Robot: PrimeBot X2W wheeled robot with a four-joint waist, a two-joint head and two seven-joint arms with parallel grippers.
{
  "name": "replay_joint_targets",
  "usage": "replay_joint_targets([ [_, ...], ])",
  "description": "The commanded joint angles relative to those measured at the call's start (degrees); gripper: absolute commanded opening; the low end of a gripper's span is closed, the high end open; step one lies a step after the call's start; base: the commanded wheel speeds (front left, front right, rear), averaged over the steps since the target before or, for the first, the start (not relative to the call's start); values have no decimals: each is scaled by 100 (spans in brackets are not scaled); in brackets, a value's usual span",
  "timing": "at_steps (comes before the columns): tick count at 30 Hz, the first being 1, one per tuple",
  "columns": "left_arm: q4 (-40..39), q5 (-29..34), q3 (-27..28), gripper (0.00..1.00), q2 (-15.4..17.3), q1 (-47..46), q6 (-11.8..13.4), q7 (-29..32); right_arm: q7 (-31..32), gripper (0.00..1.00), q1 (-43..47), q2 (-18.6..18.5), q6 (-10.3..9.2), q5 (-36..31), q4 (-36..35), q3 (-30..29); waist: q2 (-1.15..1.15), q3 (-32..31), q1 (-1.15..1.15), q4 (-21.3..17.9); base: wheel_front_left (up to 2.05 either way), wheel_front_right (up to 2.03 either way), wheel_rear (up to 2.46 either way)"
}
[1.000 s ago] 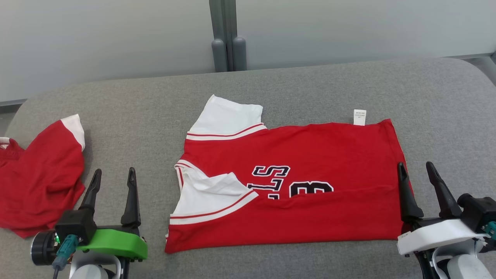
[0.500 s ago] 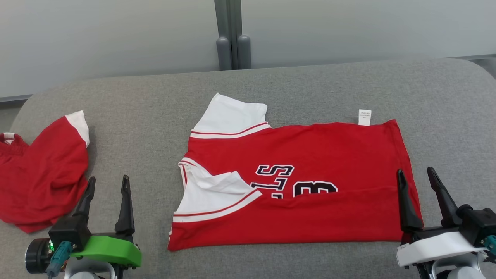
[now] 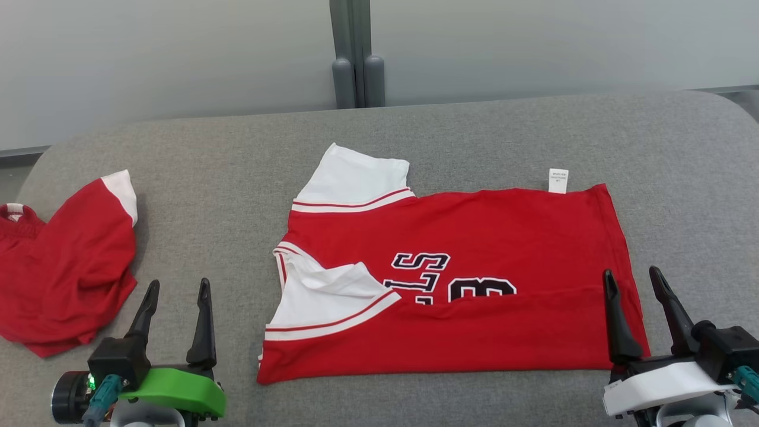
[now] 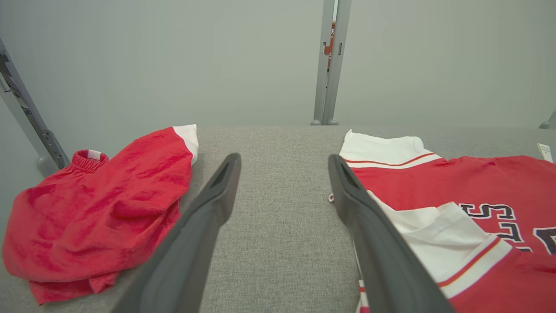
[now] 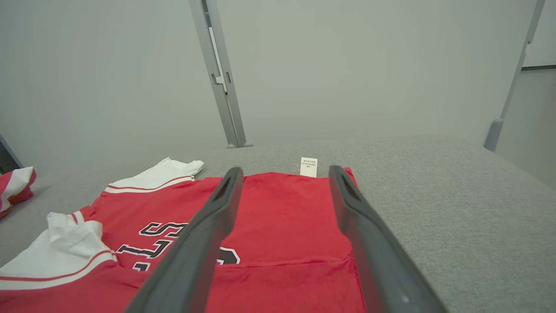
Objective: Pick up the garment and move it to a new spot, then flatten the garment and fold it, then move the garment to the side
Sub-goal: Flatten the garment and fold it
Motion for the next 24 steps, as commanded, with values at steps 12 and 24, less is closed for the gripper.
replay_joint_targets([
  [12, 531, 14, -400, 100, 391, -1580, -200, 60, 189, 100, -1227, -442, -10, -109, 601, -55, 0, 539, 0, -221, 0, 0, 0],
  [24, 1303, -1079, -1915, 100, 1206, -4316, -237, 1098, 1064, 100, -3248, -1101, -9, -25, 1611, 263, 0, 1822, 0, -689, 0, 0, 0],
])
